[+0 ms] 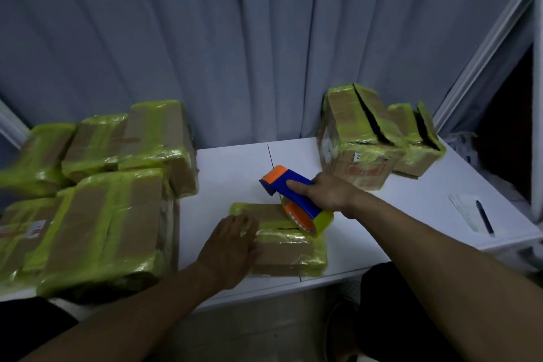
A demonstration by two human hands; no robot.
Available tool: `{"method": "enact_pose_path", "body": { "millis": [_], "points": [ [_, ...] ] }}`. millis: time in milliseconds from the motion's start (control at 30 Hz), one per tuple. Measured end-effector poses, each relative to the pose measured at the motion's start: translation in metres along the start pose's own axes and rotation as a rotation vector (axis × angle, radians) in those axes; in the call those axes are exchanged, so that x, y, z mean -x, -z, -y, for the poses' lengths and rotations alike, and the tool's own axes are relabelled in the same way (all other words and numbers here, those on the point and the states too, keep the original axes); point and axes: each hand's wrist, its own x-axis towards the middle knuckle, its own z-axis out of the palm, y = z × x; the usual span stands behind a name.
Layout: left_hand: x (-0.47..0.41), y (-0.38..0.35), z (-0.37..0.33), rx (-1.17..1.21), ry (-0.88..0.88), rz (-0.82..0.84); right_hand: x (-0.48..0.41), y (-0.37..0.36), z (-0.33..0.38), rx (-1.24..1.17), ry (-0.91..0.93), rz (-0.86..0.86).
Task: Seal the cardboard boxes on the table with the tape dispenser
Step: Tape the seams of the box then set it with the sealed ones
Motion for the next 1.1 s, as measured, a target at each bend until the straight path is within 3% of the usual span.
{"method": "enact_pose_path", "body": {
  "millis": [167,433,633,800,867,1000,1100],
  "points": [
    [0.012,-0.008,-0.001,0.036,0.008,-0.006,-0.004,-0.026,-0.008,-0.04,-0.027,0.085],
    [0.025,-0.007,0.003,-0.007,-0.047,0.088,-0.01,-0.017,-0.002,0.094,-0.139,0.197],
    [0.026,-0.009,0.002,0.101,0.027,0.115,-0.005,-0.026,0.002,0.03,-0.076,0.099],
    [0.018,0.014,0.01,0.272,-0.012,0.106,0.014,-0.015,0.008,-0.12,-0.015,0.006],
    [0.016,0.029,0.013,0.521,0.077,0.16,0.024,-0.008,0.011,-0.146,0.036,-0.01],
    [0.008,0.056,0.015,0.982,0.335,-0.22,0.037,-0.002,0.012,-0.157,0.166,0.007],
    [0.004,0.094,0.005,1.412,0.465,-0.277,0.041,-0.003,0.011,-0.176,0.265,0.06]
  ]
}}
